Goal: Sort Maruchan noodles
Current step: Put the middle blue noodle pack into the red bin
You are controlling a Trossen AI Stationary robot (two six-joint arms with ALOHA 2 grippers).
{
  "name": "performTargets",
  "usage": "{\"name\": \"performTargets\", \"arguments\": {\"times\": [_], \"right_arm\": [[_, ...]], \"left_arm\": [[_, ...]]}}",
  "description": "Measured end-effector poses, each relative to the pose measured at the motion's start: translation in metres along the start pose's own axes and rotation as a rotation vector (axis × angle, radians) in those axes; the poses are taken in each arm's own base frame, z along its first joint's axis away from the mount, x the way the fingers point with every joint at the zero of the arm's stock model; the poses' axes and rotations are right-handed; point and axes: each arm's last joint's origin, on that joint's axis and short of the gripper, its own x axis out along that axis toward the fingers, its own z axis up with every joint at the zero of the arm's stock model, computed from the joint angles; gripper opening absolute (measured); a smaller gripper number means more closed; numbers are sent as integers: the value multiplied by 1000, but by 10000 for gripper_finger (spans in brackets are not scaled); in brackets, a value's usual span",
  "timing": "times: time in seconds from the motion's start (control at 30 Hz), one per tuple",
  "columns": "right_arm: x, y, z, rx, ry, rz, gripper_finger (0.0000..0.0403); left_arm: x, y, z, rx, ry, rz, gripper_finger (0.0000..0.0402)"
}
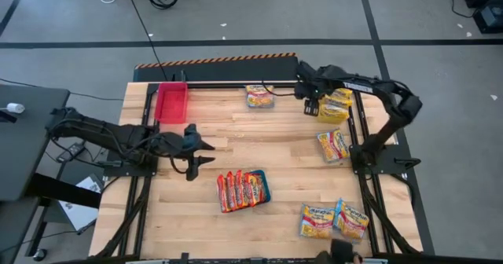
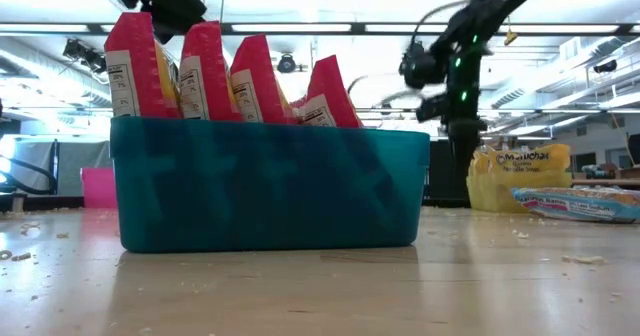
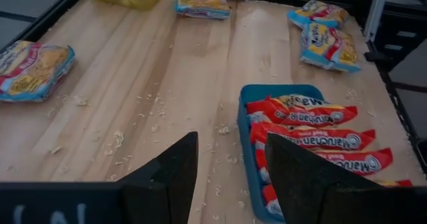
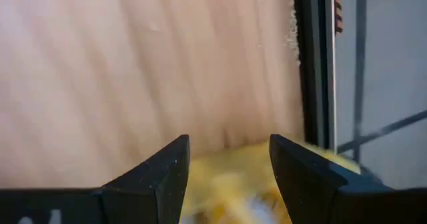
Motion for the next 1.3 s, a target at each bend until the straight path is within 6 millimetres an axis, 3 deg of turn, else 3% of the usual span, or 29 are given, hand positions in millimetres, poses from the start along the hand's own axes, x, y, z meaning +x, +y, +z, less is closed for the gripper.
{"name": "performTargets", "arguments": {"times": [0.1, 0.23, 0.43, 0.53, 0.67, 0.93, 1.3], "right_arm": [[-26, 19, -3, 70, -39, 64, 210], [-59, 62, -8, 153, -18, 140, 202], [-87, 130, -32, 203, 209, 157, 191], [-84, 150, -50, 227, 309, 108, 188], [-64, 169, -68, 227, 361, 35, 187], [-26, 181, -97, 157, 423, -43, 187], [-13, 188, -90, 153, 297, 35, 187]], "left_arm": [[-1, -4, -1, 15, -5, 3, 178], [-4, -12, -1, 30, -31, -18, 178], [-9, -28, 0, 71, -84, -86, 178], [-12, -34, -2, 87, -85, -119, 178], [-16, -43, -5, 106, -80, -165, 178], [-25, -57, -12, 45, -89, -176, 178], [-25, -64, -19, 63, -92, -194, 178]]}}
